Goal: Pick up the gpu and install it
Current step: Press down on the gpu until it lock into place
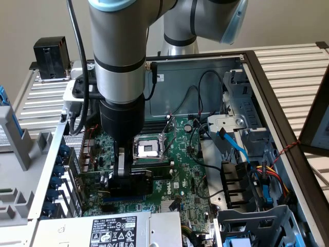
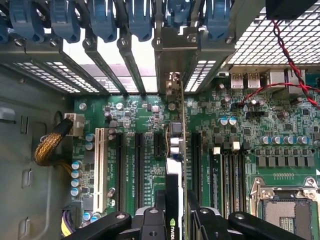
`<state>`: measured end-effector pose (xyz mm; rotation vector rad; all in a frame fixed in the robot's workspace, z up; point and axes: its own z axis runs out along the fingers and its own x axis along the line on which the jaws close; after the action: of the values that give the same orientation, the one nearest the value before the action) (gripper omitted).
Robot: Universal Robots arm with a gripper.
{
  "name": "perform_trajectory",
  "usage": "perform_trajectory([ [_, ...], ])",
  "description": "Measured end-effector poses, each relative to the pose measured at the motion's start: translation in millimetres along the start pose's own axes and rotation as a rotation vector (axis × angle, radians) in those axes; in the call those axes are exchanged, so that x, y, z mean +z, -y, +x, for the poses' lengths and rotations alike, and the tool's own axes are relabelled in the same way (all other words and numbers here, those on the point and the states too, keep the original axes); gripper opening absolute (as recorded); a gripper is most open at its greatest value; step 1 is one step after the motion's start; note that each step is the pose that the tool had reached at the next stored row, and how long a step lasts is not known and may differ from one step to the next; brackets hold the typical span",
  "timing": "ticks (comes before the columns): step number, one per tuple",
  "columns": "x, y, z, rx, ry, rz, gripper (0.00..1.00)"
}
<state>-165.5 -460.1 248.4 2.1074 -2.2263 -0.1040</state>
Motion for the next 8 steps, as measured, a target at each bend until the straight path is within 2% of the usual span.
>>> perform_trajectory([
  [8,0.0,-0.1,0.2,-0.002,-0.0002,-0.0001,0.26],
])
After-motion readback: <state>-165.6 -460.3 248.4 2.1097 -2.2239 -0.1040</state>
